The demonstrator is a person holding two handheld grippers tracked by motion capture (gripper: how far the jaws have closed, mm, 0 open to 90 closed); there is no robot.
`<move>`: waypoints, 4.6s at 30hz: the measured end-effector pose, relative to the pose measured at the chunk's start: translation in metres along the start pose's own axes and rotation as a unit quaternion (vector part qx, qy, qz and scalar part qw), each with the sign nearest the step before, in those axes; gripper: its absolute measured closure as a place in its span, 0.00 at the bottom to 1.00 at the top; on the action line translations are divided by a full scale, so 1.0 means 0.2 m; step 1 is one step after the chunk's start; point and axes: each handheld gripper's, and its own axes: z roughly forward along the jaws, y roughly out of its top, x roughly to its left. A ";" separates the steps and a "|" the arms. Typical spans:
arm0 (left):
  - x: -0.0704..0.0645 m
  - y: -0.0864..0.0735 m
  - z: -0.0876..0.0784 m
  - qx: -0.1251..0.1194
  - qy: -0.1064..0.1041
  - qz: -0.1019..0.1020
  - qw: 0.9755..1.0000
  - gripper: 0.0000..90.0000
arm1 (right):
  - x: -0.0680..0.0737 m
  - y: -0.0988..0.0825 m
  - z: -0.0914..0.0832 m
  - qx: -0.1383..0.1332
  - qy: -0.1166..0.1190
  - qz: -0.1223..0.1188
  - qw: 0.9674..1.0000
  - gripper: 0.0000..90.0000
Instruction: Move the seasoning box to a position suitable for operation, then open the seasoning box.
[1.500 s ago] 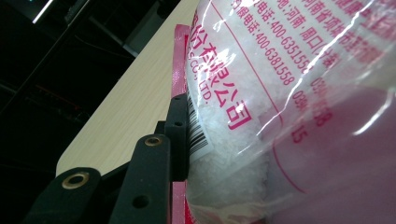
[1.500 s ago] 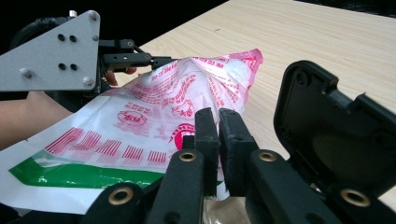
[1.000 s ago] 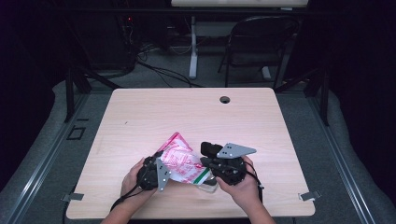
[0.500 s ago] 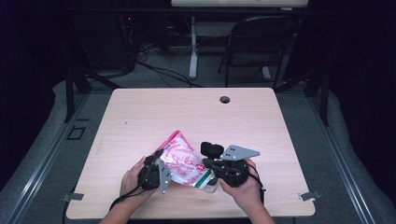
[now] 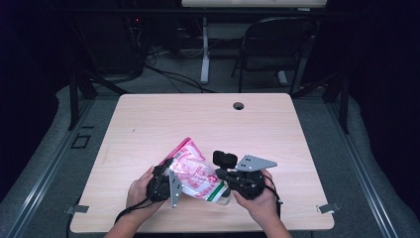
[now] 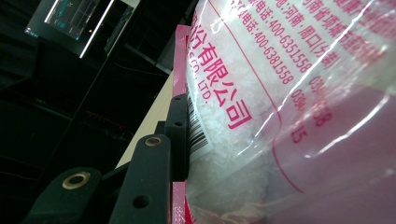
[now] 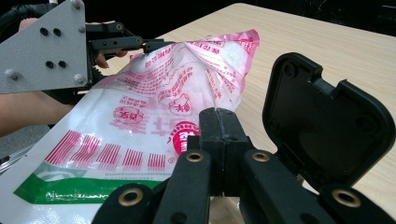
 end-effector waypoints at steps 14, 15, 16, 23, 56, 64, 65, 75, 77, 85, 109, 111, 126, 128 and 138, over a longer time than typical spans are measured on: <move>0.01 0.02 -0.01 -0.001 0.013 0.015 1.000 0.77 | -0.01 -0.01 -0.01 0.003 0.003 0.002 1.000 1.00; 0.01 0.02 -0.01 0.000 0.014 0.016 1.000 0.77 | -0.01 -0.01 -0.01 0.003 0.002 0.003 1.000 1.00; 0.01 0.02 -0.01 -0.002 0.016 0.016 1.000 0.77 | -0.01 -0.01 -0.01 0.002 0.003 0.004 1.000 1.00; 0.01 0.03 -0.01 -0.003 0.021 0.026 0.999 0.77 | -0.01 -0.01 -0.01 0.003 0.002 0.005 1.000 1.00; 0.05 0.06 0.00 -0.007 0.033 0.054 0.998 0.77 | -0.04 0.09 0.01 0.098 0.016 -0.012 0.995 1.00; 0.07 0.07 0.00 -0.008 0.039 0.067 0.997 0.77 | -0.05 0.10 0.01 0.103 0.017 -0.008 0.994 1.00; 0.07 0.08 0.00 -0.008 0.040 0.069 0.997 0.77 | -0.05 0.10 0.01 0.104 0.017 -0.007 0.994 1.00; 0.07 0.09 0.00 -0.010 0.045 0.078 0.996 0.77 | -0.07 0.10 0.01 0.106 0.018 -0.002 0.994 1.00; 0.07 0.09 0.00 -0.011 0.046 0.081 0.996 0.77 | -0.07 0.10 0.01 0.109 0.018 -0.003 0.994 1.00; 0.07 0.09 0.00 -0.011 0.052 0.088 0.995 0.77 | -0.07 0.09 0.01 0.112 0.015 -0.005 0.994 1.00; 0.07 0.12 -0.02 -0.012 0.064 0.111 0.992 0.77 | -0.08 0.05 0.02 0.114 0.011 -0.001 0.993 1.00; 0.07 0.12 -0.02 -0.012 0.064 0.112 0.992 0.77 | -0.08 0.05 0.02 0.116 0.010 -0.001 0.993 1.00; 0.07 0.13 -0.03 -0.013 0.069 0.123 0.990 0.78 | -0.07 0.04 0.03 0.113 0.011 0.001 0.994 1.00; 0.07 0.13 -0.03 -0.012 0.070 0.126 0.990 0.78 | -0.07 0.04 0.03 0.113 0.011 0.000 0.994 1.00; 0.08 0.14 -0.04 -0.014 0.075 0.132 0.988 0.78 | -0.08 0.04 0.03 0.112 0.011 0.002 0.994 1.00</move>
